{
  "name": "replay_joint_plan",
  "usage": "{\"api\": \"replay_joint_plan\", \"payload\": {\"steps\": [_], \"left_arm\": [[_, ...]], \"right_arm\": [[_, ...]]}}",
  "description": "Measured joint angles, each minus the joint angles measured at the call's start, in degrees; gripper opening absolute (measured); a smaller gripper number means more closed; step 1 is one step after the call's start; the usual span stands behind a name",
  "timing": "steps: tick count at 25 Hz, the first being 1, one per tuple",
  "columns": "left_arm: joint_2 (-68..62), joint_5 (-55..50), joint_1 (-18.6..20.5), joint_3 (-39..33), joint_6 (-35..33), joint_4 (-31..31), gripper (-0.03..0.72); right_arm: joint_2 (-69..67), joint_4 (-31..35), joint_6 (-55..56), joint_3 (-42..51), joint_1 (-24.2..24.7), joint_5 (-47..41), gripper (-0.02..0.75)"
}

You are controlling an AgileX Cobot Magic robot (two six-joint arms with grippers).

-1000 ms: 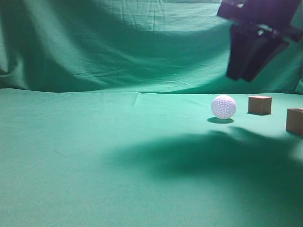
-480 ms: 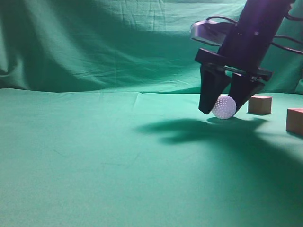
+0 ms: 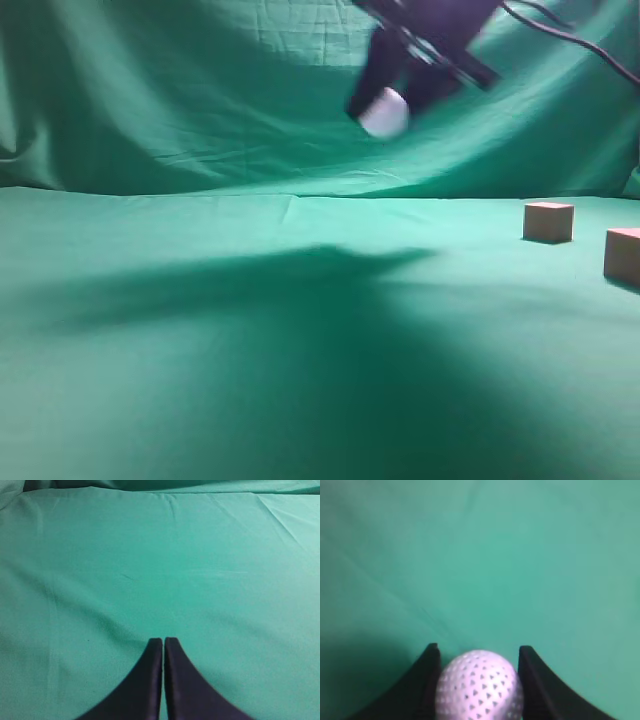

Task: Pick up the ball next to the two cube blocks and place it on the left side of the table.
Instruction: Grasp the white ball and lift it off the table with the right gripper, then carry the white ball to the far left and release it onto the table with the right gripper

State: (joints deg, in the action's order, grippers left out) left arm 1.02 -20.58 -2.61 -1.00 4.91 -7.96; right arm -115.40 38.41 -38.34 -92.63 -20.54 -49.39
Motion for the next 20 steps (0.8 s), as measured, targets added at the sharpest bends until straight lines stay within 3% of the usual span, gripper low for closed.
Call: {"api": "replay_joint_plan", "payload": {"steps": [3, 12, 20], "left_arm": [[0.0, 0.0, 0.0, 0.0, 0.0, 0.0, 0.0], [0.0, 0.0, 0.0, 0.0, 0.0, 0.0, 0.0], [0.0, 0.0, 0.0, 0.0, 0.0, 0.0, 0.0]], "right_arm": [[-0.61, 4.98, -6.53, -5.27, -4.83, 4.66, 0.313], [-13.53, 13.28, -19.89, -17.9, -23.85, 31.37, 0.313], [-33.98, 16.97, -21.92, -35.91, -29.53, 35.7, 0.313]]}}
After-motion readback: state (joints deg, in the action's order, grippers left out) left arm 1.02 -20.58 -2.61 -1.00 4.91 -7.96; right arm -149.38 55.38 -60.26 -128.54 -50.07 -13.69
